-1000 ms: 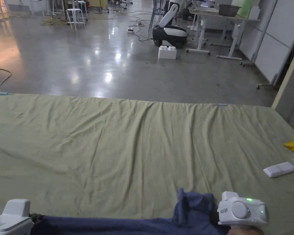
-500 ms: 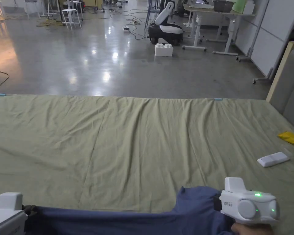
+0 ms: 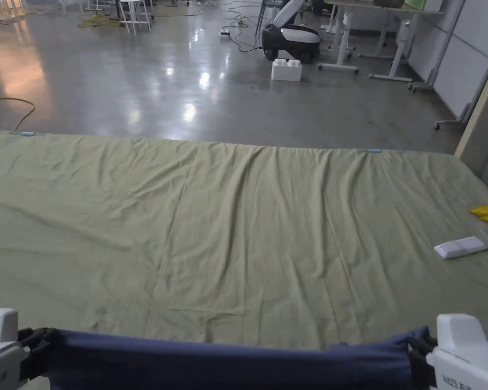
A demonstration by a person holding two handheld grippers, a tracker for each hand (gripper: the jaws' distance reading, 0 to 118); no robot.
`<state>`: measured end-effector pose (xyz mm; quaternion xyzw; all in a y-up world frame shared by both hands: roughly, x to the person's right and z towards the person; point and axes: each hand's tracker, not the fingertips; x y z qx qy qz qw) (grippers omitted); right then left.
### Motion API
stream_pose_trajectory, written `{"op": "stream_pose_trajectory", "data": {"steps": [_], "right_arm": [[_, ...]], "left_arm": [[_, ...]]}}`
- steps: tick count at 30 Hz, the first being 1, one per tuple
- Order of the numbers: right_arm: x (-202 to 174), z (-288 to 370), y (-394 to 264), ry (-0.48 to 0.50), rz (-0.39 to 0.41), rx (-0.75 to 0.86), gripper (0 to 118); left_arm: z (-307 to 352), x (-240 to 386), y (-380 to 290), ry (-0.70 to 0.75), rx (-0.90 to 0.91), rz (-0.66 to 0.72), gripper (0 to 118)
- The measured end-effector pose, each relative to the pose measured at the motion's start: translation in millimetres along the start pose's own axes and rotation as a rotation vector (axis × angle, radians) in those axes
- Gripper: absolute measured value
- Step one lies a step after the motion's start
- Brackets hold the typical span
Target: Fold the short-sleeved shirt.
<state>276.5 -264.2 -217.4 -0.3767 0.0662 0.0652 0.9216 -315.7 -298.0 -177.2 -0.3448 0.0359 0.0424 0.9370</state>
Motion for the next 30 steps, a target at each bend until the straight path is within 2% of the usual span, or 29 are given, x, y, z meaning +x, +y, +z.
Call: {"op": "stream_pose_trajectory", "data": {"steps": [8, 13, 17, 22, 23, 24, 26, 27, 28, 30], "right_arm": [[-11.8, 19.1, -72.0, 0.0, 0.041, -0.153, 3], [-16.9, 5.3, -111.1, -0.014, 0.064, -0.239, 3], [-16.5, -15.2, -128.1, -0.028, 0.061, -0.263, 3], [-20.5, -29.7, -137.9, -0.025, 0.045, -0.235, 4], [-22.8, -30.7, -138.3, -0.026, 0.062, -0.225, 7], [-24.8, -30.5, -136.7, -0.035, 0.078, -0.225, 18], [-27.4, -24.3, -130.6, -0.056, 0.082, -0.217, 53], [-27.7, -19.8, -125.6, -0.075, 0.08, -0.208, 81], [-27.6, -13.7, -118.6, -0.09, 0.085, -0.194, 91], [-27.5, 2.5, -100.2, -0.122, 0.093, -0.101, 95]], "left_arm": [[26.7, -3.8, -69.0, -0.001, -0.146, -0.033, 7], [20.0, 0.1, -105.5, 0.028, -0.223, -0.067, 7], [5.5, 3.6, -117.8, 0.043, -0.285, -0.083, 7], [-8.5, 8.3, -127.2, 0.074, -0.277, -0.091, 9], [-9.2, 9.6, -128.6, 0.082, -0.274, -0.095, 11], [-8.2, 10.4, -127.8, 0.088, -0.268, -0.099, 15], [-5.9, 10.1, -122.8, 0.097, -0.262, -0.094, 30], [-2.2, 12.8, -118.1, 0.11, -0.259, -0.086, 41], [-0.6, 12.3, -113.2, 0.134, -0.257, -0.071, 46], [4.1, 11.7, -102.1, 0.15, -0.215, -0.041, 49]]}}
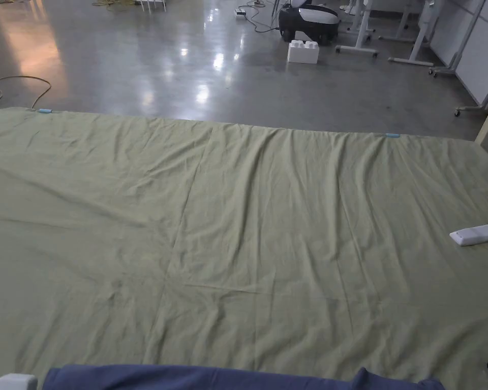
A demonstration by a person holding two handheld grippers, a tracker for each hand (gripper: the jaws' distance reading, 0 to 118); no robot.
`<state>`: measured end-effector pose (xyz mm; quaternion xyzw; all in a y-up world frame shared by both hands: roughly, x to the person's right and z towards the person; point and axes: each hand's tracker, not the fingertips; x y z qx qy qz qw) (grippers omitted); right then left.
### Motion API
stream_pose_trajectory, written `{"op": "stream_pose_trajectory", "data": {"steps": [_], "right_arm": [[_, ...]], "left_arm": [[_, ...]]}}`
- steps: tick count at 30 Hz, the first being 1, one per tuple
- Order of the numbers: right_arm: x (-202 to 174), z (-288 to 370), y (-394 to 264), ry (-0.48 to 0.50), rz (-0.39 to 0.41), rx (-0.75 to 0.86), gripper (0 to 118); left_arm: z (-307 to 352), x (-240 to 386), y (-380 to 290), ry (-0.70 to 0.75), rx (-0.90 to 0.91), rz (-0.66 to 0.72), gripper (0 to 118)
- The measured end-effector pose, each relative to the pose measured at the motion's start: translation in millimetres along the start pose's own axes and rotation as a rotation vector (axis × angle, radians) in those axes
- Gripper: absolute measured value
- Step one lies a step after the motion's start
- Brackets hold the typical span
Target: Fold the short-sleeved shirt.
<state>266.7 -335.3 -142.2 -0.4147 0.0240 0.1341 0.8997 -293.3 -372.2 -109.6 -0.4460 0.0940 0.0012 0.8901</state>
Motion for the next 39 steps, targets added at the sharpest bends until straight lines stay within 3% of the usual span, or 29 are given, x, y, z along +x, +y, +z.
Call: {"op": "stream_pose_trajectory", "data": {"steps": [3, 13, 17, 19, 20, 21, 23, 24, 29, 31, 32, 35, 39], "right_arm": [[4.2, 21.7, 27.9, -0.016, -0.029, 0.127, 99], [-27.6, 51.0, 107.7, -0.025, -0.173, 0.569, 98], [-49.1, 58.2, 130.8, -0.06, -0.204, 0.713, 84], [-57.1, 63.2, 141.0, -0.075, -0.182, 0.781, 78], [-60.7, 64.0, 145.6, -0.073, -0.189, 0.797, 71], [-63.3, 65.4, 148.4, -0.07, -0.19, 0.81, 54], [-68.3, 68.6, 152.7, -0.08, -0.194, 0.828, 17], [-69.5, 69.3, 154.5, -0.087, -0.197, 0.842, 9], [-73.1, 68.2, 155.4, -0.066, -0.252, 0.821, 4], [-74.1, 69.7, 156.2, -0.111, -0.202, 0.861, 3], [-74.6, 65.8, 154.4, -0.074, -0.236, 0.826, 3], [-74.9, 65.2, 155.6, -0.077, -0.232, 0.833, 3], [-73.8, 62.2, 157.5, -0.06, -0.22, 0.816, 3]], "left_arm": [[15.6, 3.3, 21.7, -0.017, 0.104, 0.049, 65], [64.9, 60.6, 102.7, -0.018, 0.541, 0.035, 64], [81.6, 85.3, 122.5, 0.015, 0.691, 0.013, 64], [87.4, 94.4, 130.0, 0.011, 0.718, 0.002, 62], [90.0, 98.5, 133.3, 0.016, 0.725, -0.006, 60], [90.8, 101.0, 136.4, 0.018, 0.731, -0.009, 53], [96.2, 105.3, 139.7, 0.015, 0.757, -0.004, 27], [98.6, 106.5, 140.5, 0.012, 0.768, -0.001, 12], [105.4, 107.2, 141.3, 0.017, 0.782, 0.007, 6], [105.9, 105.7, 140.4, 0.022, 0.784, -0.001, 6], [105.6, 104.1, 139.3, 0.025, 0.78, -0.004, 6], [100.9, 90.5, 135.6, 0.026, 0.753, -0.002, 6], [80.8, 51.1, 123.4, -0.076, 0.608, 0.123, 6]]}}
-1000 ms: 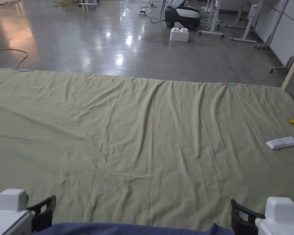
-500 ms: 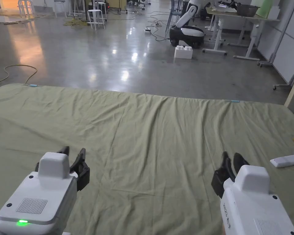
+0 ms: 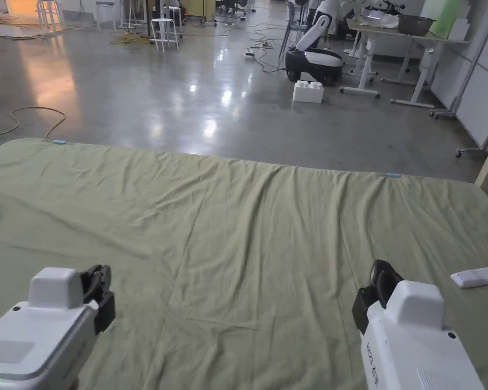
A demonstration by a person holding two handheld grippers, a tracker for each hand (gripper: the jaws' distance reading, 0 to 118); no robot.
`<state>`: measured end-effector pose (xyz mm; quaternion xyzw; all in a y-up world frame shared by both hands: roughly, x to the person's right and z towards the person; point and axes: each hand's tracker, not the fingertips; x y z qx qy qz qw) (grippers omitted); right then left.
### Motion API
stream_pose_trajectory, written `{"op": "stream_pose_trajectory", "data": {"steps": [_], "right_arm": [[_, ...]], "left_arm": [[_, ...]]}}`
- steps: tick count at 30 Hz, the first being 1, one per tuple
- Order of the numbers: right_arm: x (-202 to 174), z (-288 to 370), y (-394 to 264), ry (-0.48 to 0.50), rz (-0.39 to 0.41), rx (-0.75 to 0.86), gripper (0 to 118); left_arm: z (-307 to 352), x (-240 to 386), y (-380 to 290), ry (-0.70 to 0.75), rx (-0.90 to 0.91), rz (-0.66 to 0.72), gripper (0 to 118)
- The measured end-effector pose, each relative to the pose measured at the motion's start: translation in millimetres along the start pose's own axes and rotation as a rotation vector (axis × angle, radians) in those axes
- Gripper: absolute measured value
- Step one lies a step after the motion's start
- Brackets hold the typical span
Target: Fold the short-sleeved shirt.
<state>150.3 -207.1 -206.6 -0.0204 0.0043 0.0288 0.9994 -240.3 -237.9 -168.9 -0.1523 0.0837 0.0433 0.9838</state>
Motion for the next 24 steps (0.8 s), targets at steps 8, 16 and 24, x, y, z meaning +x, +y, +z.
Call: {"op": "stream_pose_trajectory", "data": {"steps": [8, 16, 24], "right_arm": [[-6.9, -4.0, -10.0, 0.031, 0.055, -0.055, 3], [-15.0, -7.7, -23.4, 0.063, 0.046, -0.135, 3], [-19.7, -8.8, -29.7, 0.06, 0.045, -0.17, 3]], "left_arm": [[-23.6, -102.2, -52.3, -0.071, -0.392, 0.26, 7], [-38.3, -164.6, -96.1, -0.188, -0.624, 0.322, 96], [-60.6, -202.6, -143.1, -0.365, -0.754, 0.635, 101]]}}
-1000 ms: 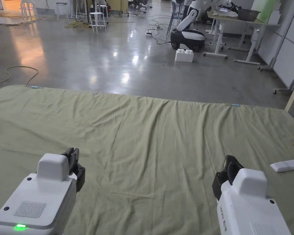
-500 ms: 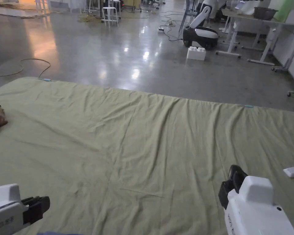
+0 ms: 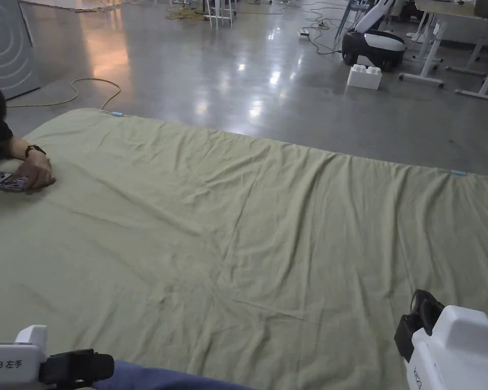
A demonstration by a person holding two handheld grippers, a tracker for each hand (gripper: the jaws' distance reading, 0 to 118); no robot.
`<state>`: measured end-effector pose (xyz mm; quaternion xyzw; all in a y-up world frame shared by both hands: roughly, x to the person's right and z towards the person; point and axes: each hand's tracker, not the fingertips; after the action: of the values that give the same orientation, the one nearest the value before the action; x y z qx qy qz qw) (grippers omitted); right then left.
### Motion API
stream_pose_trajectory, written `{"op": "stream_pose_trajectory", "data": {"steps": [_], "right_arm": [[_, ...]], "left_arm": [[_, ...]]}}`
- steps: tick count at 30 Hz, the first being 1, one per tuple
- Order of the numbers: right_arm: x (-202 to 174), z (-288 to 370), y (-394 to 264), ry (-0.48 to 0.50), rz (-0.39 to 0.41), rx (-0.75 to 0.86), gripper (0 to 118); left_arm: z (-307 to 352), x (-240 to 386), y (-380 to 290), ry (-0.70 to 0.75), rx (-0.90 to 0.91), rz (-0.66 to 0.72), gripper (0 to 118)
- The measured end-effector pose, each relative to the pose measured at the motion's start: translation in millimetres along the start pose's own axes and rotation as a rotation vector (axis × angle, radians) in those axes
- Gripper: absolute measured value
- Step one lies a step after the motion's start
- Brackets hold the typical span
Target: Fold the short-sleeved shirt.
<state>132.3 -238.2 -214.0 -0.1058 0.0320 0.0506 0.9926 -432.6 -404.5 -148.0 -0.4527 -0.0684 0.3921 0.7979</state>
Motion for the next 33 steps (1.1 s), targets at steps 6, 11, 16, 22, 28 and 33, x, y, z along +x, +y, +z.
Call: {"op": "stream_pose_trajectory", "data": {"steps": [6, 11, 16, 22, 28, 33], "right_arm": [[-0.6, -0.7, -2.9, 0.004, -0.011, -0.02, 3], [-0.3, -1.7, -6.5, 0.006, -0.014, -0.038, 3], [-0.2, -2.6, -9.6, -0.001, -0.028, -0.057, 3], [-0.1, -2.7, -15.7, 0.009, -0.065, -0.087, 3], [5.4, -0.6, -19.2, 0.009, -0.063, -0.098, 3], [13.1, -1.1, -18.9, 0.003, -0.068, -0.095, 3]], "left_arm": [[-19.2, -9.2, -13.6, -0.193, -0.024, 0.079, 101], [-35.8, 9.5, -29.9, -0.28, -0.089, 0.104, 92], [-36.9, 31.1, -37.9, -0.205, -0.068, 0.074, 51], [-40.6, 33.6, -50.9, -0.196, -0.09, 0.086, 15], [-28.9, 52.6, -52.3, -0.084, -0.049, -0.018, 12], [-10.4, 59.3, -37.7, -0.065, -0.03, -0.07, 11]]}}
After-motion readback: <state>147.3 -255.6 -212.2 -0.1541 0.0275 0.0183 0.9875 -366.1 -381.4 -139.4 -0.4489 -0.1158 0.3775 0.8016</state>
